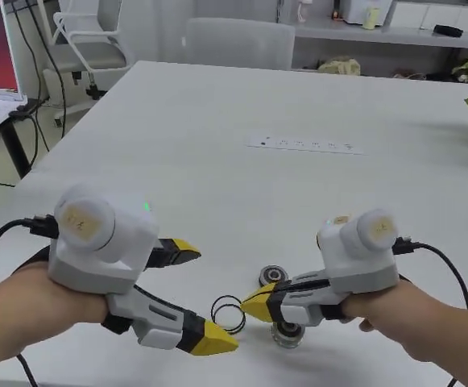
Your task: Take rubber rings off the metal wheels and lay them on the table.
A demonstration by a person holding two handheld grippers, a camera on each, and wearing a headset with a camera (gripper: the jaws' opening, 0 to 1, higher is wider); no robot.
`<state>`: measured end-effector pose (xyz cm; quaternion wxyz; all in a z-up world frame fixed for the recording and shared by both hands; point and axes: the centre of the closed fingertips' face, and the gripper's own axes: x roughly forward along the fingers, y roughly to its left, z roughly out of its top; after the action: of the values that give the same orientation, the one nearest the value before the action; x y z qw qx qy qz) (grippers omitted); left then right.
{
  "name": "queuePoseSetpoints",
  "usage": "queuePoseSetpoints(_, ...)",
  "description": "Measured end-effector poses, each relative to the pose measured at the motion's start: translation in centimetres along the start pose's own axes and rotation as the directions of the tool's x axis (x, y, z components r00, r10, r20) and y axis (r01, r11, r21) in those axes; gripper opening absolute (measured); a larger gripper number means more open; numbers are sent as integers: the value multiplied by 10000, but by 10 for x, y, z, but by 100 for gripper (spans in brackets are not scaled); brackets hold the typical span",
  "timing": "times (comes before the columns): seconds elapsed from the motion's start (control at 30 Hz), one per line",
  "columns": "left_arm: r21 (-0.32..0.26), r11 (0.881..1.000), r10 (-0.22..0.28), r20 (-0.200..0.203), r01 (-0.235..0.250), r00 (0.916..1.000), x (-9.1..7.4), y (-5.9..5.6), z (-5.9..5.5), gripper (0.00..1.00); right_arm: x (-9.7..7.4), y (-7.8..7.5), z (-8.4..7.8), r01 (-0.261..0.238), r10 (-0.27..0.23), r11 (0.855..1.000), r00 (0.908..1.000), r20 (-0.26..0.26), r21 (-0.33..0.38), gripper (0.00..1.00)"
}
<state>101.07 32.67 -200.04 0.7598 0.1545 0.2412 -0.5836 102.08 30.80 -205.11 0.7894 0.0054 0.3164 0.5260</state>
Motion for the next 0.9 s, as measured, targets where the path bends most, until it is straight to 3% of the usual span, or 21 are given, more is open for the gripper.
queuePoseSetpoints(0.4, -85, 9999, 90, -137, -91, 9999, -5, 0, -7, 78, 5, -11, -11, 374, -364, 9989, 9987, -365, 270, 0)
queuePoseSetpoints(0.9, -9, 9999, 106, -449, -107, 9989, -3, -4, -12, 77, 4, -18, -16, 884, -868, 9953, 9954, -412, 407, 3)
